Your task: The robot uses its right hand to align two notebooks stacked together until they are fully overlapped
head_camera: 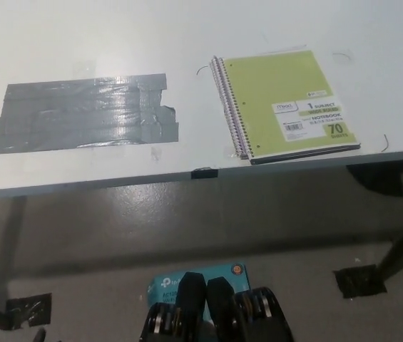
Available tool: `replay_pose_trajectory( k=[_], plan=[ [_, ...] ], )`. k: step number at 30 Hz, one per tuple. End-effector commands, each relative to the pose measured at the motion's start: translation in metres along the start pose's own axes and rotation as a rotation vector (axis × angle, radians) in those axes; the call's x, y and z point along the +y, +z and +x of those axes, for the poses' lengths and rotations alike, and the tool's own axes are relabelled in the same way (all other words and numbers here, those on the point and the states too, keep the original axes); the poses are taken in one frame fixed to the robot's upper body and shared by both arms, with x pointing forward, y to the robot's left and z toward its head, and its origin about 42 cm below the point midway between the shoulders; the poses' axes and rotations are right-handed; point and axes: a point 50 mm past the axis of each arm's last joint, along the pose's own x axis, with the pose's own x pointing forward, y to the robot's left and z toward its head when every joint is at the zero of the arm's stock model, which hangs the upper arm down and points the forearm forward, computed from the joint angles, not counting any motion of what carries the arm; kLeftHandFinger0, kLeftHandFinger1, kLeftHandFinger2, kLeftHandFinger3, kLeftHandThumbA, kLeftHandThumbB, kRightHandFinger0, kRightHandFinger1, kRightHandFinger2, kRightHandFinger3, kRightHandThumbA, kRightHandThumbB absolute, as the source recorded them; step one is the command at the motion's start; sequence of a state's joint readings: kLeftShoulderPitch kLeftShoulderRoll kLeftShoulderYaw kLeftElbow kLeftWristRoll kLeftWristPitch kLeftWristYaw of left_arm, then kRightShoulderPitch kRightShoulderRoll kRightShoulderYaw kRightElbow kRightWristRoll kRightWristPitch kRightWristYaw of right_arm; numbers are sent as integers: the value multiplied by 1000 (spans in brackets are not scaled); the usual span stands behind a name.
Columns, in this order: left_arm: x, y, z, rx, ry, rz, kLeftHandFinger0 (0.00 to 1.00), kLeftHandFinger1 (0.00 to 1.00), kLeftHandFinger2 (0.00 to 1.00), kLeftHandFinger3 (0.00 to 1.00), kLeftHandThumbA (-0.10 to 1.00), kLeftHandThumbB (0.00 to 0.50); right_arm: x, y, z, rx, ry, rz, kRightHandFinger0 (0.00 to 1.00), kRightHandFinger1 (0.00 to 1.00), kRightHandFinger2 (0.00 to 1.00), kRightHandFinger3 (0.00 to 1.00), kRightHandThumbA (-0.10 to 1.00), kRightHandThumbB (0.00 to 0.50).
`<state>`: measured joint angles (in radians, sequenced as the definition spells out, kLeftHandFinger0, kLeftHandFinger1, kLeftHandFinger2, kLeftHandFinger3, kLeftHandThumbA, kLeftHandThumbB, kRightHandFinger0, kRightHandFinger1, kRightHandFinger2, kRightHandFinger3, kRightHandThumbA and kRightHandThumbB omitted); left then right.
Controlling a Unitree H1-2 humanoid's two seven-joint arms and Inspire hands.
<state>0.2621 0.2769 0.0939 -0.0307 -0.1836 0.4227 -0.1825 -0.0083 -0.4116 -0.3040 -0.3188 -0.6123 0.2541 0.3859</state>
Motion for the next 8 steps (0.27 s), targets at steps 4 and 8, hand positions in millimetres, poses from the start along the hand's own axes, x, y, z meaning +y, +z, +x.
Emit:
replay_pose_trajectory(
  k=[4,8],
  plan=[
    [5,7,-3,-42,17,10,371,450,528,988,1000,500,84,-88,-66,199,-158,152,1000,1000,1000,1000,931,51],
    [7,5,-8,-44,22,7,406,464,541,999,1000,500,107,-115,-70,309,-77,207,1000,1000,1000,1000,1000,103]
  ],
)
